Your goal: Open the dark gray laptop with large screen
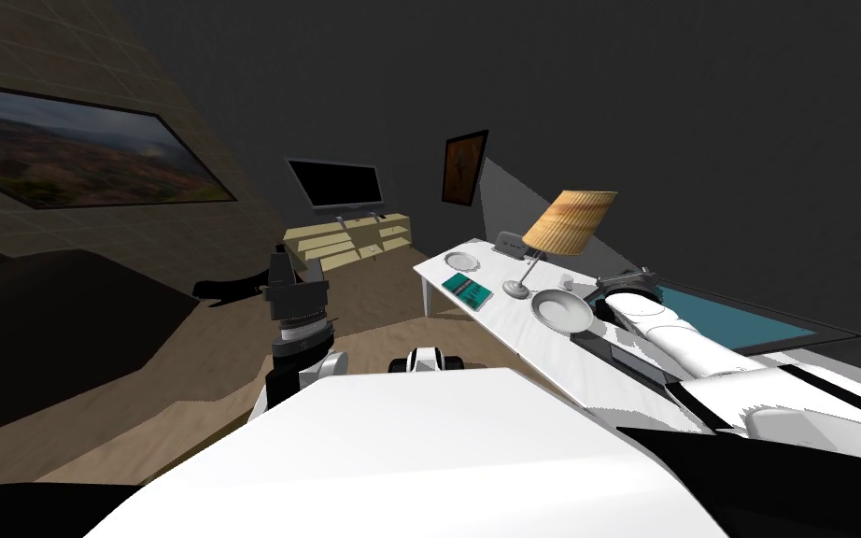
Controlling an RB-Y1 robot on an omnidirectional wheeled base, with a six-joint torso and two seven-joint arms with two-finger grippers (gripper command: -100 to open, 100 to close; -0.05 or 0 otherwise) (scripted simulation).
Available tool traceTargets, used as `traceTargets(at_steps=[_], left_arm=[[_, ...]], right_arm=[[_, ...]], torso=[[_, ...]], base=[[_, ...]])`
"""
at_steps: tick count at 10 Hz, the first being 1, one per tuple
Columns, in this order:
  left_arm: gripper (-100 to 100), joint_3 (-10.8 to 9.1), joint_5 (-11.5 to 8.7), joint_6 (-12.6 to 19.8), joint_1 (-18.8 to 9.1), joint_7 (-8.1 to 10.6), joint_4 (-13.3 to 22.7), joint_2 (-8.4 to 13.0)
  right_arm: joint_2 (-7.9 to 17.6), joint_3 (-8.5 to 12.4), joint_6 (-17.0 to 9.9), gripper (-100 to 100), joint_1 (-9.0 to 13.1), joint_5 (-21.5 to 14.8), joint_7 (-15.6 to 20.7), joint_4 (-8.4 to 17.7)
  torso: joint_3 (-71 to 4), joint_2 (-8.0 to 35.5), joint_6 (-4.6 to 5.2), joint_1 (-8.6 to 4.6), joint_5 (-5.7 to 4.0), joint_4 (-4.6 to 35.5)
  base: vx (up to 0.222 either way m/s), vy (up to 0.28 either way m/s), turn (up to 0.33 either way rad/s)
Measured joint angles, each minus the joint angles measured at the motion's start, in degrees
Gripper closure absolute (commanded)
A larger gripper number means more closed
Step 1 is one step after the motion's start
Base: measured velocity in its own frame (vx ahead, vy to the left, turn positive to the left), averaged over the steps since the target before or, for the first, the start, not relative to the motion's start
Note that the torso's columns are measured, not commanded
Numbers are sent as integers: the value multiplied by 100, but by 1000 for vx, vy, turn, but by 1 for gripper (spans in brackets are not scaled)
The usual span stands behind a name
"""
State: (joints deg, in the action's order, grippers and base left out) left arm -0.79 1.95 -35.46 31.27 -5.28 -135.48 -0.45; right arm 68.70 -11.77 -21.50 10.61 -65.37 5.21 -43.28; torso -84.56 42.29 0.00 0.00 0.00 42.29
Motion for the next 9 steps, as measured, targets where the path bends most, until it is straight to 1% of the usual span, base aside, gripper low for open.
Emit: traceTargets(at_steps=[2,3,4,5,6,7,8,9], left_arm=[[0,0,0,0,0,0,0,0],[0,0,0,0,0,0,0,0],[0,0,0,0,0,0,0,0],[0,0,0,0,0,0,0,0],[0,-2,0,0,3,0,0,1],[0,-1,0,0,2,0,0,1],[0,-1,0,0,1,0,0,1],[0,0,0,0,0,0,0,0]], right_arm=[[84,32,198,-100,26,114,51,63],[89,35,221,-100,27,126,65,64],[88,35,219,100,27,124,64,64],[88,35,219,100,27,124,64,64],[-85,163,405,100,38,-33,48,64],[-282,324,621,100,-10,-99,46,18],[-438,471,726,100,-107,322,378,-219],[-561,590,811,100,-111,255,572,-345]], torso=[[-1,-1,0,1,0,0],[0,0,0,-2,-1,0],[1,1,0,-3,-1,0],[0,1,0,-2,0,0],[-12,-24,13,-19,-6,-6],[-19,-30,-5,-14,-7,-10],[-8,-10,-13,2,0,-4],[5,9,-14,10,2,2]], base=[[8,10,3],[0,0,0],[0,0,0],[101,-50,-401],[140,-52,-307],[89,-34,11],[37,-21,56],[3,-6,-2]])
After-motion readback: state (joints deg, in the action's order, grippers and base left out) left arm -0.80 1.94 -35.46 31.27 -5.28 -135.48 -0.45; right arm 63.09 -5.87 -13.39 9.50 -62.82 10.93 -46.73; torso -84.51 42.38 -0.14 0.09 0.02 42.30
